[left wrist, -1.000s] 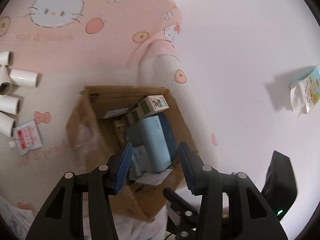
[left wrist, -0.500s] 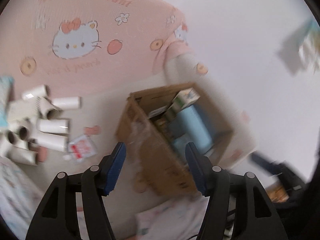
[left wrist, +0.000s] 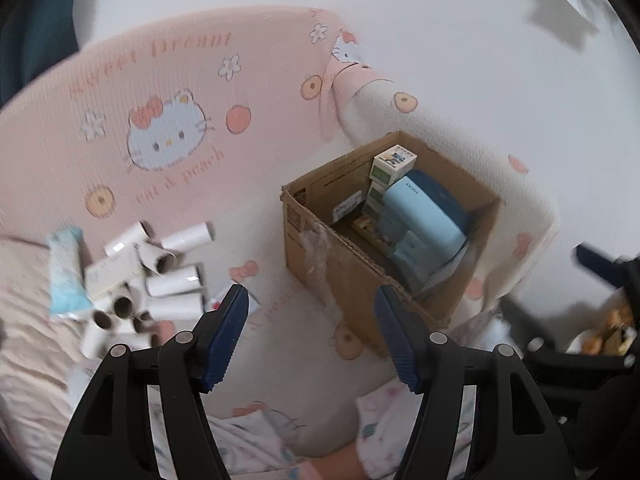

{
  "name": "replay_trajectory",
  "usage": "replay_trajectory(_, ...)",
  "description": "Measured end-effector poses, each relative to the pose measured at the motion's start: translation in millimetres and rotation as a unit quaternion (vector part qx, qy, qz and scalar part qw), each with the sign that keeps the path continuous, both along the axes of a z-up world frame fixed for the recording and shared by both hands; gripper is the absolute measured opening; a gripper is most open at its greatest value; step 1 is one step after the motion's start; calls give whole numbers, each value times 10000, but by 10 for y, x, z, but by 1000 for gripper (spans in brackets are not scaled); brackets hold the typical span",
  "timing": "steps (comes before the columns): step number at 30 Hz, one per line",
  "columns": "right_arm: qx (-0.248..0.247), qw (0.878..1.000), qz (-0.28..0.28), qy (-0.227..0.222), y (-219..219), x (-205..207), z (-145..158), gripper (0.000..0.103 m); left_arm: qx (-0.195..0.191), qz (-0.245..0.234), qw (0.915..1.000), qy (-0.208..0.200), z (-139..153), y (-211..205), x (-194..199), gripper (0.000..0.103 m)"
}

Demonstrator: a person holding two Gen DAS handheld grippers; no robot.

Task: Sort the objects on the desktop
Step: 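Open the left tool and raise it away from the box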

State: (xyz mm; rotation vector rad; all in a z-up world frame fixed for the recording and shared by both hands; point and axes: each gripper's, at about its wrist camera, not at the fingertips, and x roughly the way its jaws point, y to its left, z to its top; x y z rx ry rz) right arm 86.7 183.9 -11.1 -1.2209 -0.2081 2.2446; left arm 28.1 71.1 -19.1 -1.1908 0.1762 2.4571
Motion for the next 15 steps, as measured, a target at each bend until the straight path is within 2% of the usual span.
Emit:
replay_trajectory(2,126,9999,-79,12,9,38,39,84,-160,-14,9998,90,24,39,21,70)
replay_trajectory(6,-86,9995,63,300,11,74,127,85,-392,-50,9992,51,23,76,42,70)
replay_trajectory(9,-142,9993,164,314,-19,21,116,86,-640,90,9978,175,25,67,47,70)
replay_trajectory(15,-176,9994,230,177,-39,-115,16,86,-380,189,9991,52,-40,-41,-107,70)
